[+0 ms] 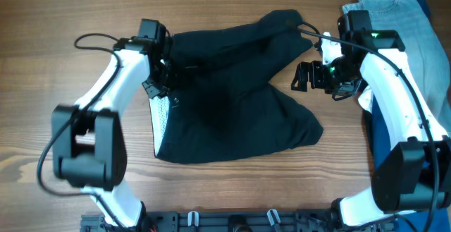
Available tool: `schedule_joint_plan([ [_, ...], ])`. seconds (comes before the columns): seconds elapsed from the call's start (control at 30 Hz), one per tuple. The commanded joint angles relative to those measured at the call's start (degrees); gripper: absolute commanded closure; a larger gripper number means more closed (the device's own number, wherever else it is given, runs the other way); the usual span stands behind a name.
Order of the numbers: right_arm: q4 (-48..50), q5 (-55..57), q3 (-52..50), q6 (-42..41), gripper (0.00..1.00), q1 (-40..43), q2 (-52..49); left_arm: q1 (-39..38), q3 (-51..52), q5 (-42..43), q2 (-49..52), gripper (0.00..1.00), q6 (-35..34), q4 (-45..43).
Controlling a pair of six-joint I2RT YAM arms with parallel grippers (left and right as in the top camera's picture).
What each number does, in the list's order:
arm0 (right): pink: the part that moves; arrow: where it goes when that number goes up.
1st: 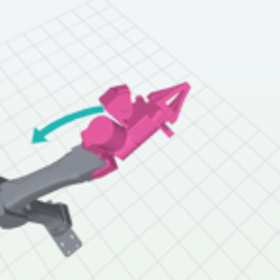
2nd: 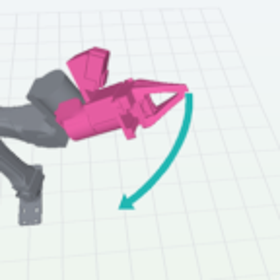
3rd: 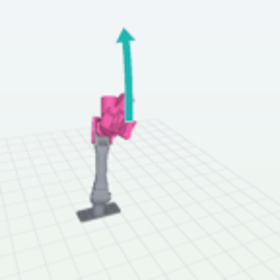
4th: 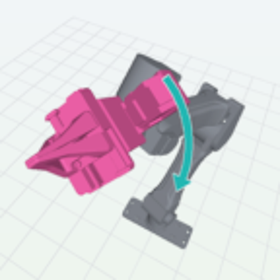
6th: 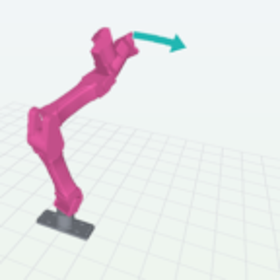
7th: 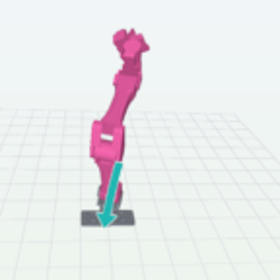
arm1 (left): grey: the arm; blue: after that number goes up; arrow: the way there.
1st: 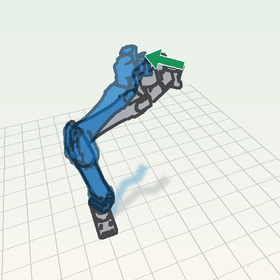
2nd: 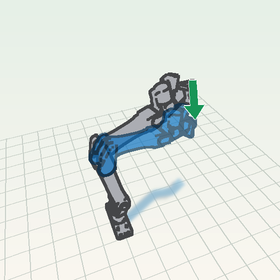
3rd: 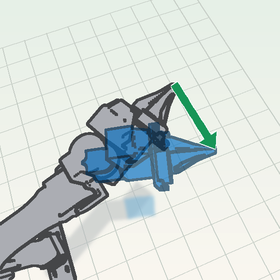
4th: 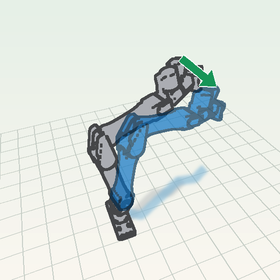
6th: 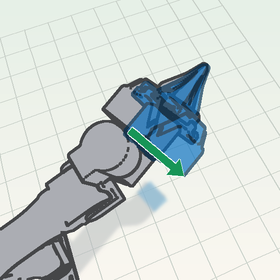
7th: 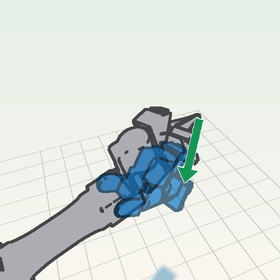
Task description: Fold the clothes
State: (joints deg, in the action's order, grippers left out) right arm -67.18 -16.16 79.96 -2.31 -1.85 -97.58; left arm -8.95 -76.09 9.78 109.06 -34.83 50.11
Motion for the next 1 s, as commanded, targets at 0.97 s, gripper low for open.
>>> schedule_joint_plan([
  [0.97,-7.39,0.0,2.54,0.81,0.0,-0.24,13.92,-1.14,0.31,-20.63,1.68,0.96,10.99,-62.84],
])
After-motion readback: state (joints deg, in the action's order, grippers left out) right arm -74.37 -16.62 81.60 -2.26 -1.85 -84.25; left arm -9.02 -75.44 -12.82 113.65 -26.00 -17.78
